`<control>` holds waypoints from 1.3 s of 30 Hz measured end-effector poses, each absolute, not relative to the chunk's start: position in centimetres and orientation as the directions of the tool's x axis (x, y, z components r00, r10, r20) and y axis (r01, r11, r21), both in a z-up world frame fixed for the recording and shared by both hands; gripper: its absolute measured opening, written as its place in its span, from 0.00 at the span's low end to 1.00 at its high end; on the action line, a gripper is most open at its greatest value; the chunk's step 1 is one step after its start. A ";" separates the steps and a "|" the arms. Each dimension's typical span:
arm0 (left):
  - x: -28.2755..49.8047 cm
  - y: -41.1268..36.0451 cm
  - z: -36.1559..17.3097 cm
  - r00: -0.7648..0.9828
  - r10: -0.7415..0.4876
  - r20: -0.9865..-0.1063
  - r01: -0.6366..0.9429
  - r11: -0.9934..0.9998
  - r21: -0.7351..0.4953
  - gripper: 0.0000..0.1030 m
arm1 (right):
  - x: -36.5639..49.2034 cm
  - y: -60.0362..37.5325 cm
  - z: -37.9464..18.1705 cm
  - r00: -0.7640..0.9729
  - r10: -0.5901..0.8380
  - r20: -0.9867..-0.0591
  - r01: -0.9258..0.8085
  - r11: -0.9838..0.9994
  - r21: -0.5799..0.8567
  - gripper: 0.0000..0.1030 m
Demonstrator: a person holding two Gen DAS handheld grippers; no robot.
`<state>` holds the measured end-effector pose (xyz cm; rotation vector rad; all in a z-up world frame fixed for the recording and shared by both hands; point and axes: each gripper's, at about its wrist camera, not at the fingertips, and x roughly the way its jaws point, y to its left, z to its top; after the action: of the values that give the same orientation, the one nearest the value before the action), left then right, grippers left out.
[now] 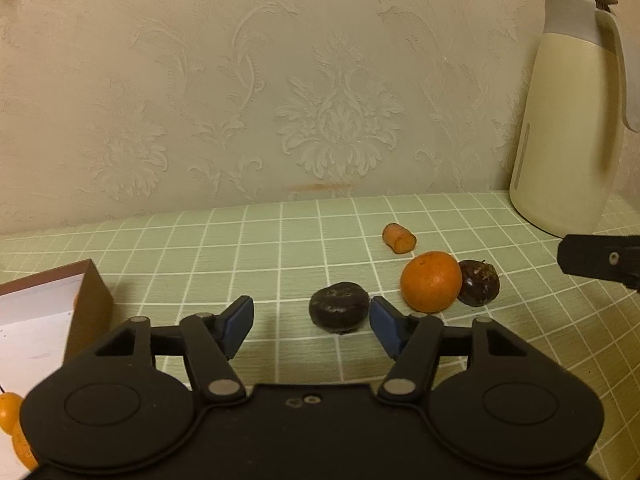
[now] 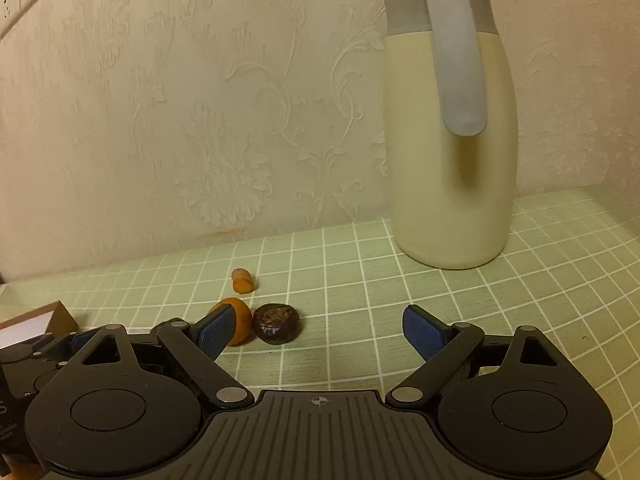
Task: Organize fruits
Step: 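Grasp a dark brown chestnut with the left tool while the right tool approaches another, then close the right tool on the dark brown chestnut while the left tool holds its chestnut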
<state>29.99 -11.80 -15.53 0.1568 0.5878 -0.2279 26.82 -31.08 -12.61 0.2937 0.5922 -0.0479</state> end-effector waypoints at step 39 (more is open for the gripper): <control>31.4 -11.6 -16.4 0.793 -0.145 -0.592 0.233 0.970 0.075 0.25 | 33.2 -28.8 -16.0 0.746 0.132 -0.653 0.065 0.961 0.268 0.49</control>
<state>31.38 -11.63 -16.35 0.1467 0.6232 -0.2044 33.18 -28.78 -15.98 0.2832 0.7312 0.0371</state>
